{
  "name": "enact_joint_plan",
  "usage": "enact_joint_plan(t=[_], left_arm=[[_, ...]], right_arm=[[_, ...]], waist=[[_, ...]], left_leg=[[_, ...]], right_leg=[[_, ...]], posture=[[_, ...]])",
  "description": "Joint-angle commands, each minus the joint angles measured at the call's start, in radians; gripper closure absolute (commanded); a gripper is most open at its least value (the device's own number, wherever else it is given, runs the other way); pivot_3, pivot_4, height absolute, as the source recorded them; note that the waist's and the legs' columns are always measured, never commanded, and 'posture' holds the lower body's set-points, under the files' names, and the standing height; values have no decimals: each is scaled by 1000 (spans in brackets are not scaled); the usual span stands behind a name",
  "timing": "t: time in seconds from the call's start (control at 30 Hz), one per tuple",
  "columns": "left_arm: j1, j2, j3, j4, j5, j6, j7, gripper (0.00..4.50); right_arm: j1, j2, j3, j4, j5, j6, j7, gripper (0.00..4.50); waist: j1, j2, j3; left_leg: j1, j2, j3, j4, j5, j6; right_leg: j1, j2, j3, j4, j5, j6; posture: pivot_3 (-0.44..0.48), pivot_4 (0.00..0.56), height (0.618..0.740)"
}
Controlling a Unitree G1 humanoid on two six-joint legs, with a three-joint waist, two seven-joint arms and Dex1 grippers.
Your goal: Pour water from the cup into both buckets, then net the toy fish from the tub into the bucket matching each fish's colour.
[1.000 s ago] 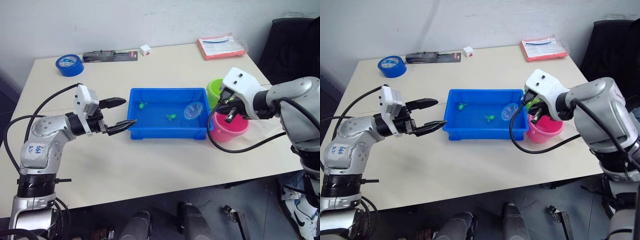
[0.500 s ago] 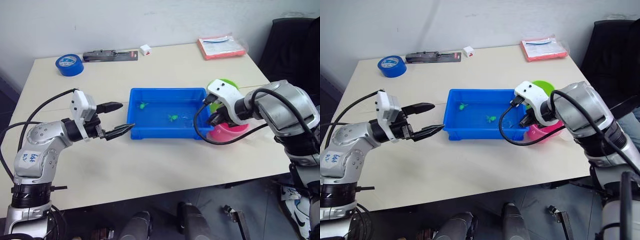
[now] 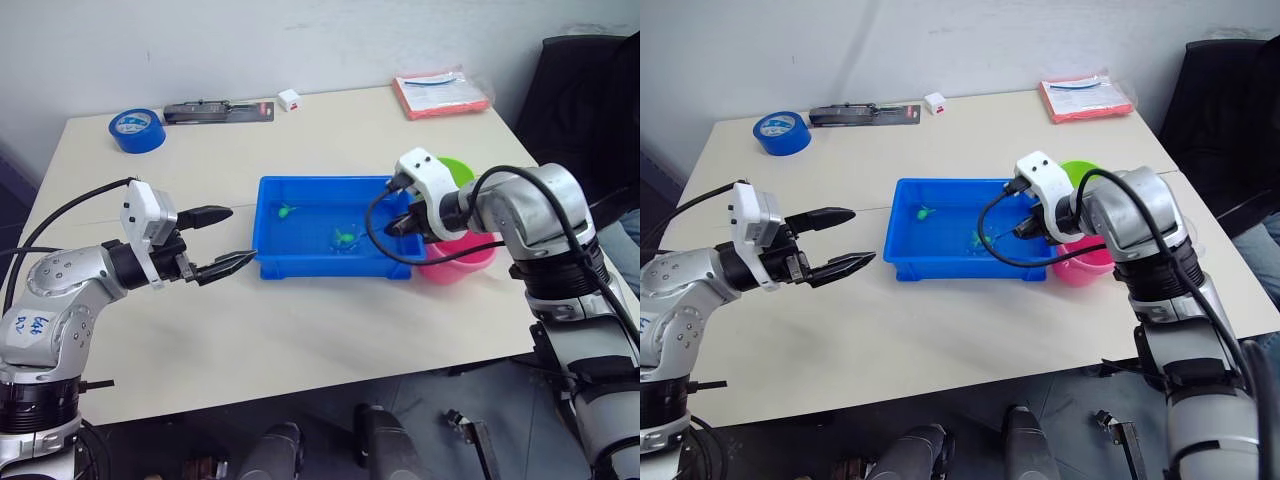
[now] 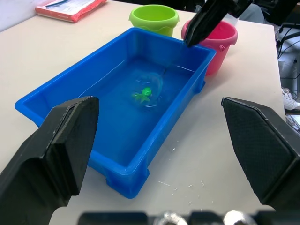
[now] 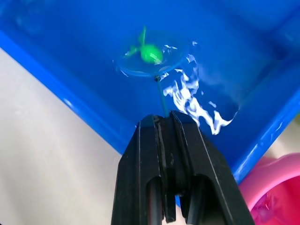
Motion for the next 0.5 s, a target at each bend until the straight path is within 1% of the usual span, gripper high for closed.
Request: enact_joint_plan(t=[0.03,0.33,0.5], left_arm=[[-43,10,0,6,-10,-18,-14,0],[-135,-14,-51,123,13,-64,-56,0],[-208,-38,-86,192,28,-100,-79,0]], right_arm=[[-13,12,-109,-63,51,43,-20,3715],[-6,17,-275,-133,108,95,-95,3715],[-4,-50,-339,-146,115,74,-125,3715]], waist=[[1,0,0],[0,0,0],[0,0,0]], left_leg=[[0,0,0,0,0,0],[0,0,0,0,0,0],[0,0,0,0,0,0]], right_leg=[[0,0,0,0,0,0],[0,0,0,0,0,0],[0,0,-1,0,0,0]], posture=[[0,150,740],[0,150,740],[0,150,740]])
